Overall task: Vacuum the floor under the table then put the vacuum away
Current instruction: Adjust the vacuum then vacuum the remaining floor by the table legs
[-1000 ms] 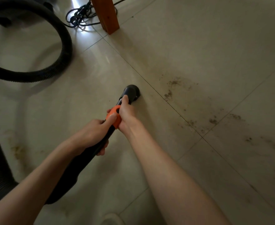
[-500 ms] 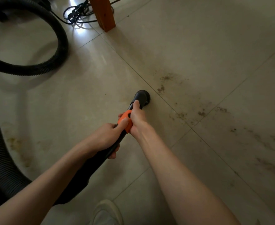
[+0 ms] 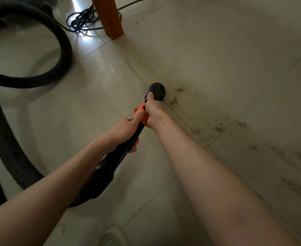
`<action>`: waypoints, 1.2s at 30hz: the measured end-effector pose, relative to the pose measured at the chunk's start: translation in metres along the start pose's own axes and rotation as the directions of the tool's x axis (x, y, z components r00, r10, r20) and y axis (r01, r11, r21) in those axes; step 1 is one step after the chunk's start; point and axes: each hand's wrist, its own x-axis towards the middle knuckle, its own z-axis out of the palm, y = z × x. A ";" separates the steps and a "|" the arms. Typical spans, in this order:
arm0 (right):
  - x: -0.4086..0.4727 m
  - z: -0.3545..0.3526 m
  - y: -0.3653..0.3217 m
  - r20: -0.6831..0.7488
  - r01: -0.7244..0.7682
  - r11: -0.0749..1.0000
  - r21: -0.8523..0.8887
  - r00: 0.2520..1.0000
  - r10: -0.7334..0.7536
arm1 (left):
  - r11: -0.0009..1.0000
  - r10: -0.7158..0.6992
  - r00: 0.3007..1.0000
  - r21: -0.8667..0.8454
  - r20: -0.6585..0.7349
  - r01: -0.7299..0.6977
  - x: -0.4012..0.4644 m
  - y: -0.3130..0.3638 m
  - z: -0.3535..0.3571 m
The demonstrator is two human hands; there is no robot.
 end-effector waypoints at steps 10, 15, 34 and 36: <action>0.023 -0.007 -0.028 -0.035 0.036 0.999 0.030 0.999 -0.035 | 0.999 0.028 1.000 0.038 -0.002 -0.027 0.030 0.024 -0.001; 0.031 -0.016 -0.046 -0.029 0.052 0.996 0.075 0.998 -0.050 | 0.996 0.034 0.999 0.081 -0.013 -0.033 0.046 0.043 0.002; 0.006 -0.002 -0.010 0.006 -0.044 0.995 0.089 0.999 0.043 | 0.995 -0.066 0.998 0.070 -0.003 0.066 0.017 0.016 -0.009; 0.002 -0.004 -0.006 0.005 -0.040 0.997 0.072 0.999 0.040 | 0.995 -0.072 0.997 0.072 0.004 0.072 0.013 0.014 -0.007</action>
